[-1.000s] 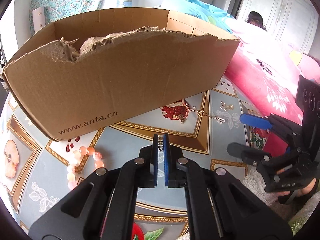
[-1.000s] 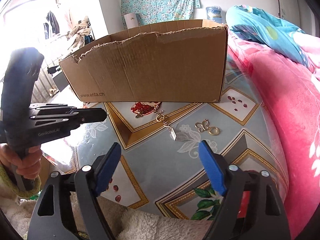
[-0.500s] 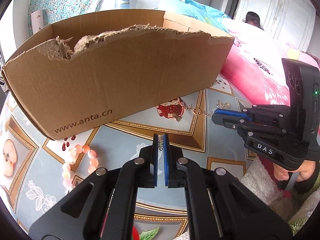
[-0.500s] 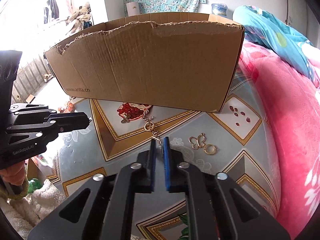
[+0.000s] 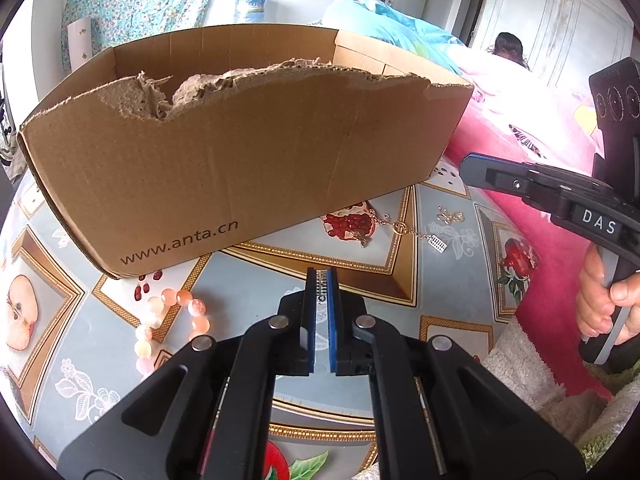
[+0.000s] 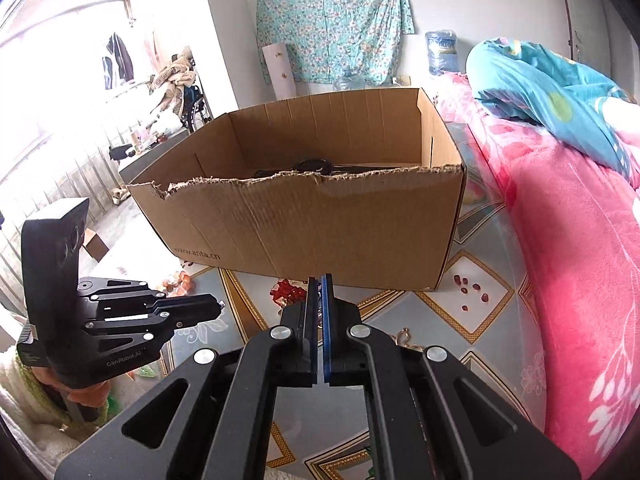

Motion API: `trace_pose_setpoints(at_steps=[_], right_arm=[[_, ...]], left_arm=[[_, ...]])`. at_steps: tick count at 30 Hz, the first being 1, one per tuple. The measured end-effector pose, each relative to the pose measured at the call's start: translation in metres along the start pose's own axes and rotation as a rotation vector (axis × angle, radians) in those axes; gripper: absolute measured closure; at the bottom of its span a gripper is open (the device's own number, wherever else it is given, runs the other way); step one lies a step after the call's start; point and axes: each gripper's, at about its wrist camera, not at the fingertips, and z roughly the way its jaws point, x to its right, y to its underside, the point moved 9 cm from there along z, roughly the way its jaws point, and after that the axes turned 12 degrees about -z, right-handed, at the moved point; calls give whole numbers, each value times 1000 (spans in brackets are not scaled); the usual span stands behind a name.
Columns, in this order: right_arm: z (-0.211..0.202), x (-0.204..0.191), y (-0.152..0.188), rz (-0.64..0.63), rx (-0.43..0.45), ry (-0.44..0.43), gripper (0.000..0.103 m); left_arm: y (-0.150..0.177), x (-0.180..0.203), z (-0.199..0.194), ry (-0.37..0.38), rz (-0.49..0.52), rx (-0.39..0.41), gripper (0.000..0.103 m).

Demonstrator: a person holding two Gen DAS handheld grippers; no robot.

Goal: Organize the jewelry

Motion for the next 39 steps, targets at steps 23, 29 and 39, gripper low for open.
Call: trace_pose_setpoints(at_steps=[23,29,39], right_arm=[[35,-12,45,-107,-165,66,102],[11,-8,20,-92,-88,60,102],[-29,-10,-18,-49,43,12,102]], left_arm=[[3,1,-1,11,-3,3,99],[-4,0,-13,12,-6,35,99],[-22,4,-50,33,-7,116,99]])
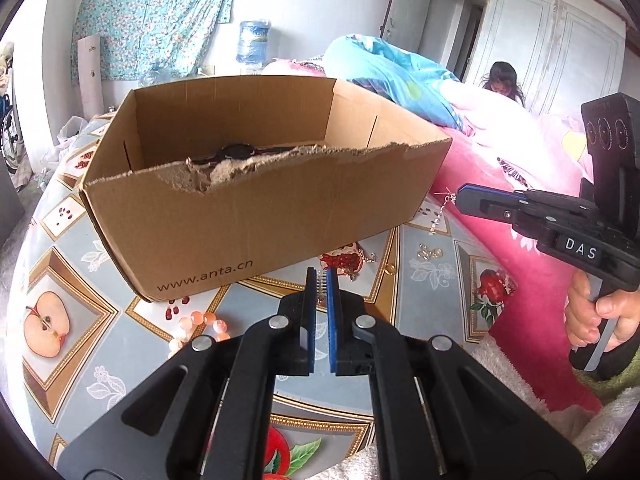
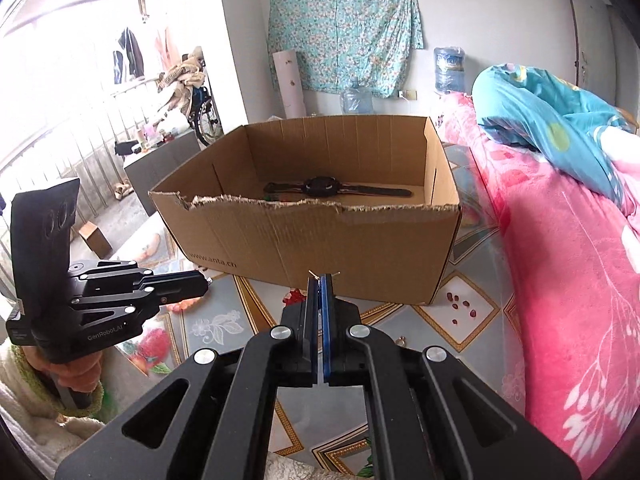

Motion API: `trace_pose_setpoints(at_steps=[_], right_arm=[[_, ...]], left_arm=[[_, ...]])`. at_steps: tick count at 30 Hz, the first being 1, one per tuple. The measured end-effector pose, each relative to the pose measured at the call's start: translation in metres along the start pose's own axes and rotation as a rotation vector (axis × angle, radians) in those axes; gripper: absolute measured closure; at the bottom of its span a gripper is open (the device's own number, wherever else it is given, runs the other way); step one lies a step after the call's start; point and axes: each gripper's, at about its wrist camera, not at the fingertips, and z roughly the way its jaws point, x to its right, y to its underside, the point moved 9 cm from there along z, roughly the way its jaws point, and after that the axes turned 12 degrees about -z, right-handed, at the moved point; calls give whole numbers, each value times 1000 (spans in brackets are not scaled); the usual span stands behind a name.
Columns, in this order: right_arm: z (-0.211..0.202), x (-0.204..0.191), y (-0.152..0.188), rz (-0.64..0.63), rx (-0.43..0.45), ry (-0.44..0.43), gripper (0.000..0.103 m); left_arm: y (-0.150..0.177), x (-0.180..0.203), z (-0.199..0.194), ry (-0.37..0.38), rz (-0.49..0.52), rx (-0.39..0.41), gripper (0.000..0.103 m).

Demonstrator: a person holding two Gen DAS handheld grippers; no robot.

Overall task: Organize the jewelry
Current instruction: 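Carry both held gold pieces into the box and open both grippers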

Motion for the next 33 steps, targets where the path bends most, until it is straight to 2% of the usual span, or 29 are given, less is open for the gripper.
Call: trace_pose_setpoints(at_steps=[4,10,13,16,21,26,33], right_arm=[[-16,-3,-23,-7,62,-33,102],[-32,-1,-72,-29,154,-97,102],[-27,5,-95,-29,162,-137,101],[-7,17,-110,-2,113,-192,101],[42,34,-123,37,-31,-249,101],[96,44,-120,12,-188,-237,101],[154,54,-108,-18,-367,-217,101]], left_arm=[[-19,8,-21,30,15,45,99],[-65,24,-45,76,47,114,99],[-91,28,-42,67,55,107,99],[-114,23,-23,44,30,46,99],[-135,4,26,19,-54,-125,99],[-137,-14,79,-41,-90,-281,99],[-136,-30,126,-128,-113,-418,99]])
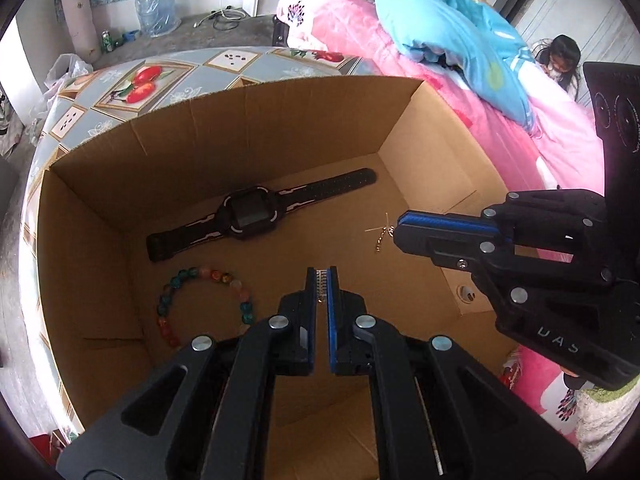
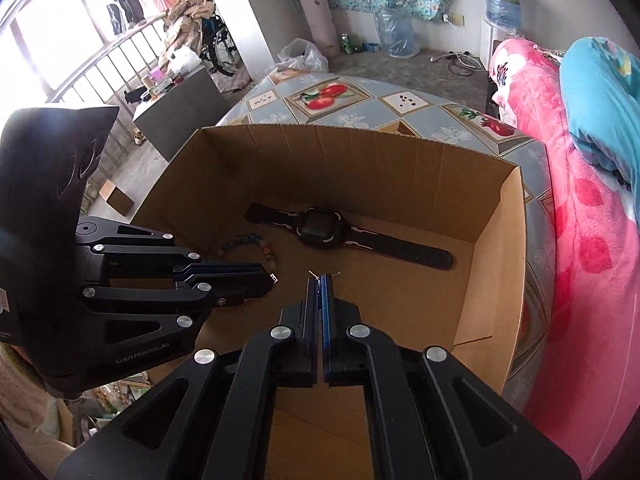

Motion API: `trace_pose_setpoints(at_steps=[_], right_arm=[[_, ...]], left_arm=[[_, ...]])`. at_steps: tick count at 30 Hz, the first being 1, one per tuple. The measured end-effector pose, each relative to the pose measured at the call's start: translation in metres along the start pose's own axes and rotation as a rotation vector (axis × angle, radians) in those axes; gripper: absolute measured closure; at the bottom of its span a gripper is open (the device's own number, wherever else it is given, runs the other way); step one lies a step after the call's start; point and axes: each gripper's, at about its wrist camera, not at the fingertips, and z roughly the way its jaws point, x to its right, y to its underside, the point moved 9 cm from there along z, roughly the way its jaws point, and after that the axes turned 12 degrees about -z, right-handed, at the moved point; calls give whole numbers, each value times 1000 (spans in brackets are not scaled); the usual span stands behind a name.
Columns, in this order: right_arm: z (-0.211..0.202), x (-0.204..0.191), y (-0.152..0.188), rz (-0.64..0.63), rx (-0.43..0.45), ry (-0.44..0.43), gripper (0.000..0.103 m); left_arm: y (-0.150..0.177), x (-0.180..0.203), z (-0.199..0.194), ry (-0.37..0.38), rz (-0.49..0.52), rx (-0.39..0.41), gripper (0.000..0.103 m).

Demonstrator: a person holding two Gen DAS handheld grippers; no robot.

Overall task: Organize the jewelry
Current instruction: 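Carry both held gold pieces into the box and open both grippers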

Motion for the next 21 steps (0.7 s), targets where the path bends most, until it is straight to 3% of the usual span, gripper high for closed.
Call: trace_pose_setpoints(at_steps=[6,16,18,21], right_arm=[[18,11,6,33,-88,6,100],[16,19,7,56,-65,4,98],[7,17,4,54,-37,6,93],[-15,9,1,38,32,9,80]], left_arm=[[-4,-4,16,-16,-29,-49,98],[-7,-7,10,-17,-45,-14,96],[-6,-4,0,-12,-32,20,96],[-2,2,-24,1,-3,89,84]])
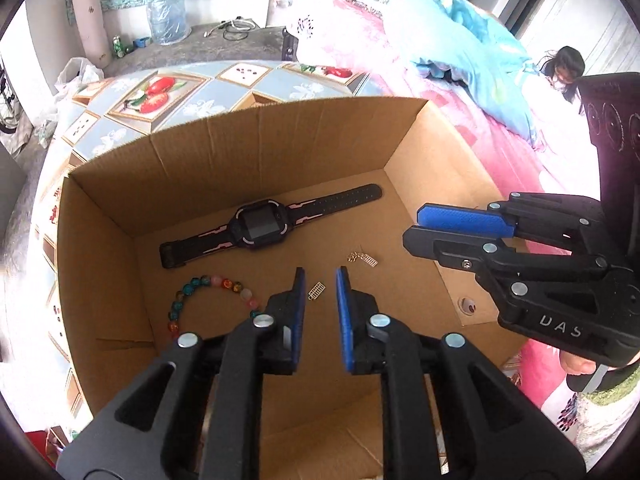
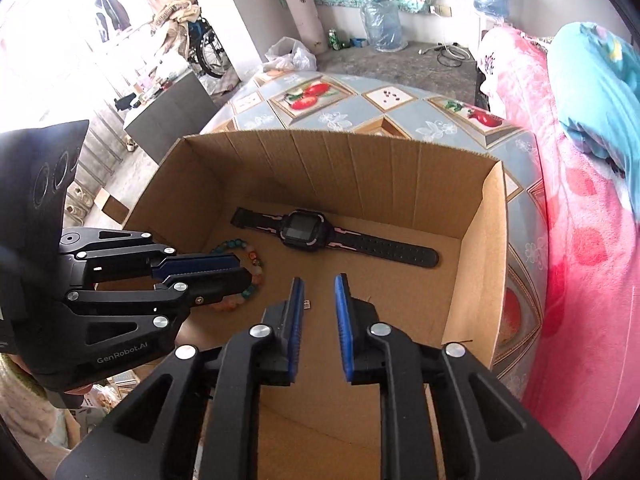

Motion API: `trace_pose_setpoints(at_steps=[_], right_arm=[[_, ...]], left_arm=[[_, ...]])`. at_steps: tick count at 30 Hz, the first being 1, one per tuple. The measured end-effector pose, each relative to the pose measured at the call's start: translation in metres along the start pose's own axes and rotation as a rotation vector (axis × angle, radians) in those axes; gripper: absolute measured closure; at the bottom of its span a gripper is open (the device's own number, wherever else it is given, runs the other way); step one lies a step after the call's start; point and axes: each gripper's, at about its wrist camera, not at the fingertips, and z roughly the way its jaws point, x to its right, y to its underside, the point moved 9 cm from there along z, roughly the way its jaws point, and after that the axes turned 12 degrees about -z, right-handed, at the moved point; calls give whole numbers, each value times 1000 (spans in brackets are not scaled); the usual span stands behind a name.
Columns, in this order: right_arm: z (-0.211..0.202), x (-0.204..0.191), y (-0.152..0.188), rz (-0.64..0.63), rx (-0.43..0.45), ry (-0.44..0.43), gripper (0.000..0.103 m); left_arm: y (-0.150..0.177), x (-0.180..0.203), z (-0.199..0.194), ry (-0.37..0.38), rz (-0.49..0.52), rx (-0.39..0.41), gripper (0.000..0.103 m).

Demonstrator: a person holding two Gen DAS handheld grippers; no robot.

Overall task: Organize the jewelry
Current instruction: 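Carry both held gold pieces into the box and open both grippers, then withdraw both grippers from the box back over the table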

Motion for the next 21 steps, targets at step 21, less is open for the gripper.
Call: trace_pose_setpoints(at_steps=[21], right_arm=[[-110,-56,155,71,338,72,72]], left_arm=[[160,25,-122,166,132,378,63]])
